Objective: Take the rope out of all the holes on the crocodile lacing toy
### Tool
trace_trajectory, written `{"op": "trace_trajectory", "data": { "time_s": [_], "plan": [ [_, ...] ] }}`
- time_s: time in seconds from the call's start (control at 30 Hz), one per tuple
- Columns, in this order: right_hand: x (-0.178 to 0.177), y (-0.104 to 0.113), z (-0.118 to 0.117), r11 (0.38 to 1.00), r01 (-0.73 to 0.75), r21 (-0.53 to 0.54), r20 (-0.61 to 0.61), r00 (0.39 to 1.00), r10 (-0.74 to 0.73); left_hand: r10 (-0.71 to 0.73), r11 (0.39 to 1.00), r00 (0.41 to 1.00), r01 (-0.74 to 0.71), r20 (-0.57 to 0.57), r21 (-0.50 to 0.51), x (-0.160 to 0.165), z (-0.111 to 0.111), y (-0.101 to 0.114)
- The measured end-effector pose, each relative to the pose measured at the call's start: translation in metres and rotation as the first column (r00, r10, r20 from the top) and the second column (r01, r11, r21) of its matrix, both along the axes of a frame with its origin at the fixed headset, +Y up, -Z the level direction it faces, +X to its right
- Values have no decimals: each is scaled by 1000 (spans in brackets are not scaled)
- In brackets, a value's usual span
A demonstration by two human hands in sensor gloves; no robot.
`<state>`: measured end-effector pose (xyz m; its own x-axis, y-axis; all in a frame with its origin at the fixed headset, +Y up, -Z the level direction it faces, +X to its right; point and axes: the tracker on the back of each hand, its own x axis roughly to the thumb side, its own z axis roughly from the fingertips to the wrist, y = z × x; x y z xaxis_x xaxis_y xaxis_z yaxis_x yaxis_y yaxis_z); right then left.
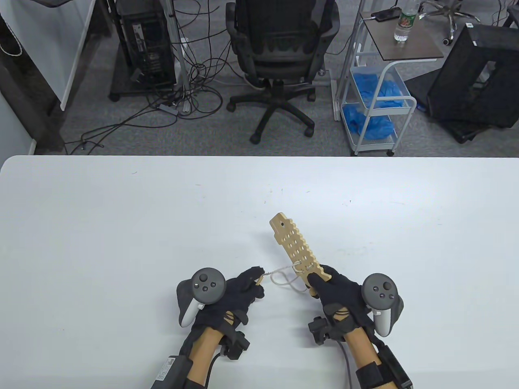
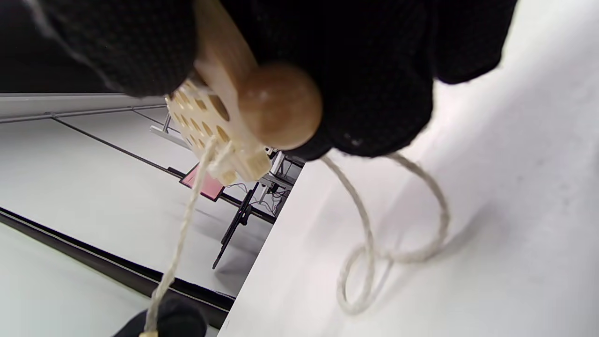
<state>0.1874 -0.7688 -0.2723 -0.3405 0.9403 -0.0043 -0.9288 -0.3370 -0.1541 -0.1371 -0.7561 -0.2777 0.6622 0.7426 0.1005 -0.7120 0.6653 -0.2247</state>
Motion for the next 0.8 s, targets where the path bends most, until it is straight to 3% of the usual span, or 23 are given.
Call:
{"op": "trace_trajectory", "data": {
  "time_s": [0.8],
  "plan": [
    [14, 1, 0, 998, 55, -14, 73, 996, -54, -36, 999, 981, 30, -190, -34, -41, -8, -2]
  ]
}}
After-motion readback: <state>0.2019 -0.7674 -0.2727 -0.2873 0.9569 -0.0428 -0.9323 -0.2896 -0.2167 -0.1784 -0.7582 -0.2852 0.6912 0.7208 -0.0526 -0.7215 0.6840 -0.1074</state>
